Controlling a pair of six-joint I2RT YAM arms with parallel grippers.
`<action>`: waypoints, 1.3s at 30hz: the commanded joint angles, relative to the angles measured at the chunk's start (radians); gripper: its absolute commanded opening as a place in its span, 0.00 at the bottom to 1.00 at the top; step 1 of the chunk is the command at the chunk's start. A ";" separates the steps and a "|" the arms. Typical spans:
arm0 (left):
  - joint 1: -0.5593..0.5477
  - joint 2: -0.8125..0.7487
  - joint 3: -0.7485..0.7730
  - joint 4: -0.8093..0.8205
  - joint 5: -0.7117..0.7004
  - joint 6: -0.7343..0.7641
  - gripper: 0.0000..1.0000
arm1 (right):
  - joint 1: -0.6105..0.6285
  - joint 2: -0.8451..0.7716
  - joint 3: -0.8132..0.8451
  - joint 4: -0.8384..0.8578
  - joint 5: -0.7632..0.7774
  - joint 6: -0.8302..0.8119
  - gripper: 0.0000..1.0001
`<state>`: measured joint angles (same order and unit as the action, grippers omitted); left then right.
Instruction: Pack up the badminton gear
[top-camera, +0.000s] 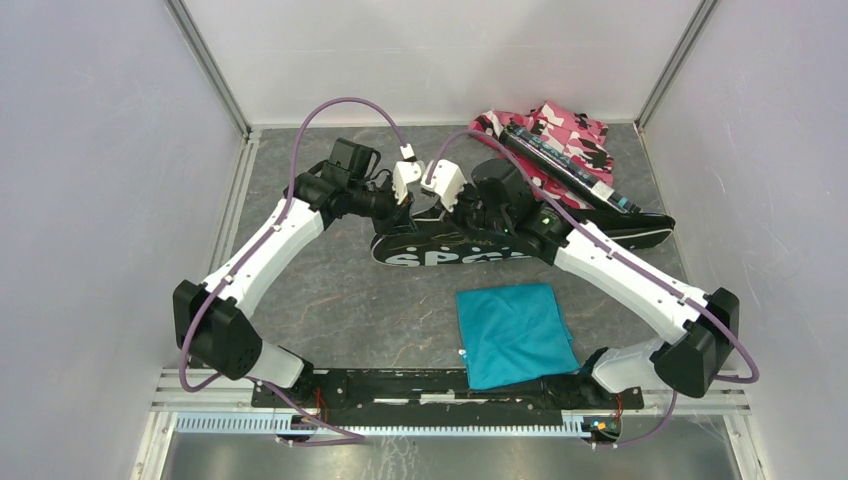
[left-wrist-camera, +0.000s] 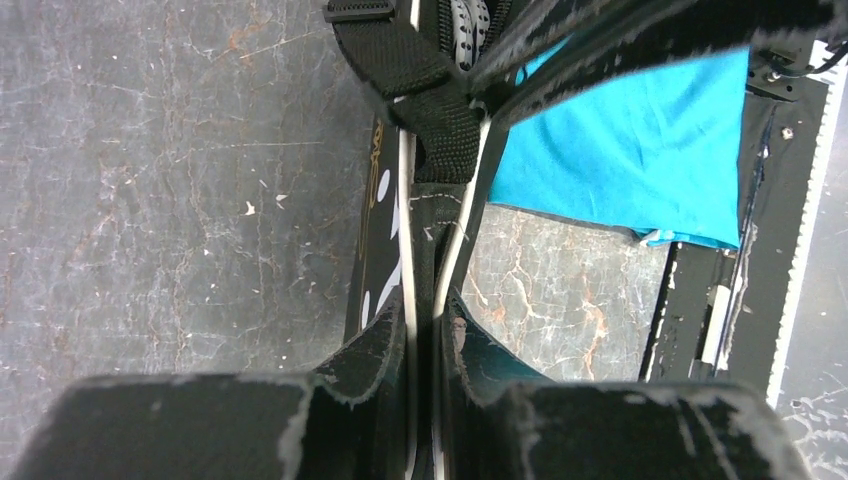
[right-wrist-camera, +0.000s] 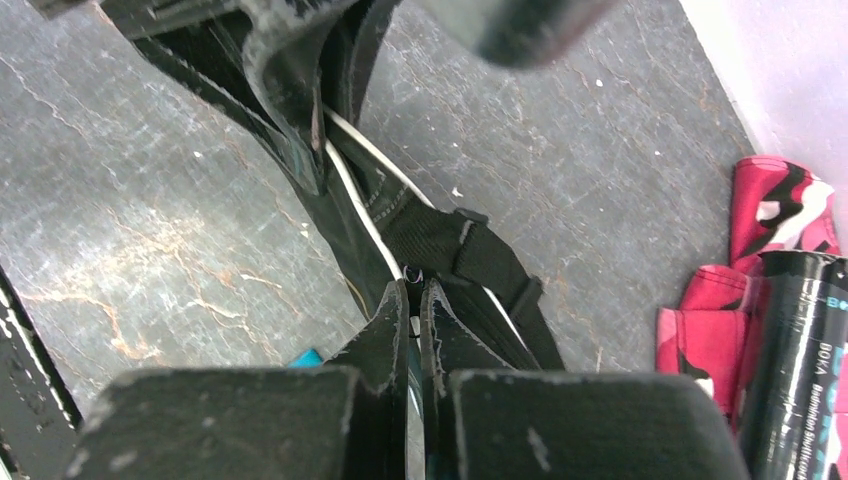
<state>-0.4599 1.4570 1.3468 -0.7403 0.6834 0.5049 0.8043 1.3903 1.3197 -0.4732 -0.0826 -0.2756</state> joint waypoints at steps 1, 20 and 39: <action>0.010 -0.037 0.028 0.032 -0.088 0.050 0.02 | -0.043 -0.066 -0.008 -0.063 0.014 -0.061 0.00; 0.041 -0.030 0.079 -0.046 -0.147 0.197 0.02 | -0.213 -0.171 -0.106 -0.157 -0.100 -0.238 0.00; 0.143 -0.012 0.098 -0.178 -0.197 0.413 0.02 | -0.403 -0.200 -0.167 -0.256 -0.142 -0.409 0.00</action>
<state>-0.3607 1.4483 1.4021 -0.8711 0.5755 0.8097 0.4358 1.2140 1.1603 -0.7071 -0.2329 -0.6353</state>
